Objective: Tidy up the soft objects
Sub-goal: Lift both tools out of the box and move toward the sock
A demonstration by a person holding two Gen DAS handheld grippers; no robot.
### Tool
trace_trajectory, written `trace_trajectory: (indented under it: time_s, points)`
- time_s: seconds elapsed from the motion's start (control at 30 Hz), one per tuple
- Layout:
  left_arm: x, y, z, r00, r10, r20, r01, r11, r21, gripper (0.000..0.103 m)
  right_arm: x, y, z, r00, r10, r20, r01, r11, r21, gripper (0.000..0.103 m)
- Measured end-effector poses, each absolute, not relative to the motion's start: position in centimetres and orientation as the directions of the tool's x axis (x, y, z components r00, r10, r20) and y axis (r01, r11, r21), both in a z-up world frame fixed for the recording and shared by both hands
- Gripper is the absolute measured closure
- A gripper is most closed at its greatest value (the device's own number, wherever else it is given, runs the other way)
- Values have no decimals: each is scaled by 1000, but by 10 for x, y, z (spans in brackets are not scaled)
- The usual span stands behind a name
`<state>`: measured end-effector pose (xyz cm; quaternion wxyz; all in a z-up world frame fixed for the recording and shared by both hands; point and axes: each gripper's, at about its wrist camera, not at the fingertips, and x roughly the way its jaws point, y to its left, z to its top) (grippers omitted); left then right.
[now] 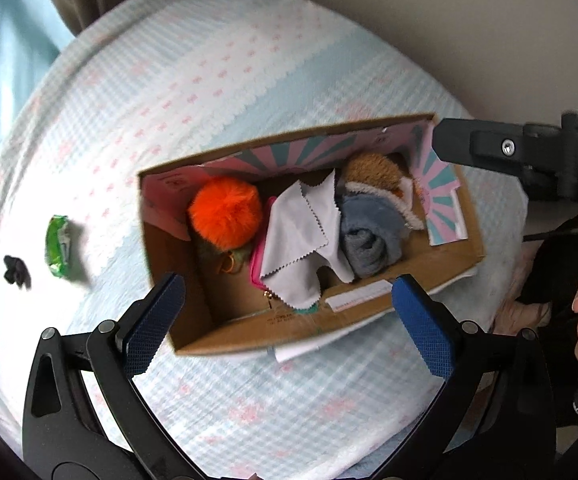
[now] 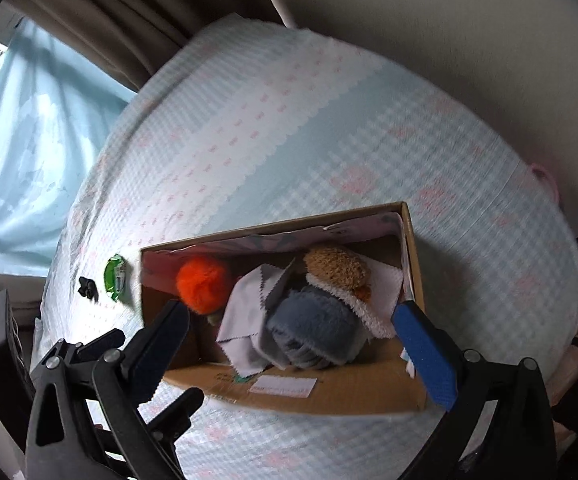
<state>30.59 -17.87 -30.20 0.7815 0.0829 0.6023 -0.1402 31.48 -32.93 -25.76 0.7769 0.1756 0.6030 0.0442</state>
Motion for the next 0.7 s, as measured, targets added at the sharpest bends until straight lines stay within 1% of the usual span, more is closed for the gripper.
trace_trajectory:
  time_s: [0.3,0.57,0.7]
  points:
    - [259,-153,-228,361,-132,-923,272,962,-31,0,266,-312,-173,426,194,-883,96,961,258,0]
    - [206,-102,-164,471,-185,-862,210,973,-94,0,208,-275,-117,520,137,-843,38,982,183,0]
    - [179,-77,-141,537,-168,-827,193,978,-74,0,178,-251,-93,570,91,-816,11,993,118,0]
